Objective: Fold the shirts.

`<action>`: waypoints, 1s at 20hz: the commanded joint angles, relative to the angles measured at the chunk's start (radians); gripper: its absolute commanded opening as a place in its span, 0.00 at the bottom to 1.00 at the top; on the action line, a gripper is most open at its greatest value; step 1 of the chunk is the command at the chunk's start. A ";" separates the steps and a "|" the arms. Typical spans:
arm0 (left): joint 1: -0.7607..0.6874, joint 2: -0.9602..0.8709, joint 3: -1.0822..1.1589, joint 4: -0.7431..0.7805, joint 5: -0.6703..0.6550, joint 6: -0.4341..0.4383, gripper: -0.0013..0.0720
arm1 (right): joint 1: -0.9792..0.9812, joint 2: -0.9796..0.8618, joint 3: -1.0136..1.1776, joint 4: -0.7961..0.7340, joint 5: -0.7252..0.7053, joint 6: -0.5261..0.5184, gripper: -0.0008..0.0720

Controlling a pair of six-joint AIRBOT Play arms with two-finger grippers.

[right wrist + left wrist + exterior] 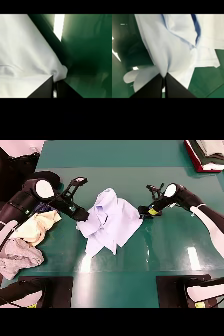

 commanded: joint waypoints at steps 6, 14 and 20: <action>0.001 0.160 0.360 0.315 -0.096 -0.075 0.06 | -0.096 0.390 0.248 -0.077 0.005 -0.005 0.03; 0.001 0.331 0.784 0.324 -0.172 -0.078 0.06 | -0.222 0.714 0.561 -0.078 0.101 -0.005 0.03; 0.001 0.385 0.878 0.269 -0.209 -0.124 0.06 | -0.483 0.845 0.636 -0.075 0.141 -0.004 0.03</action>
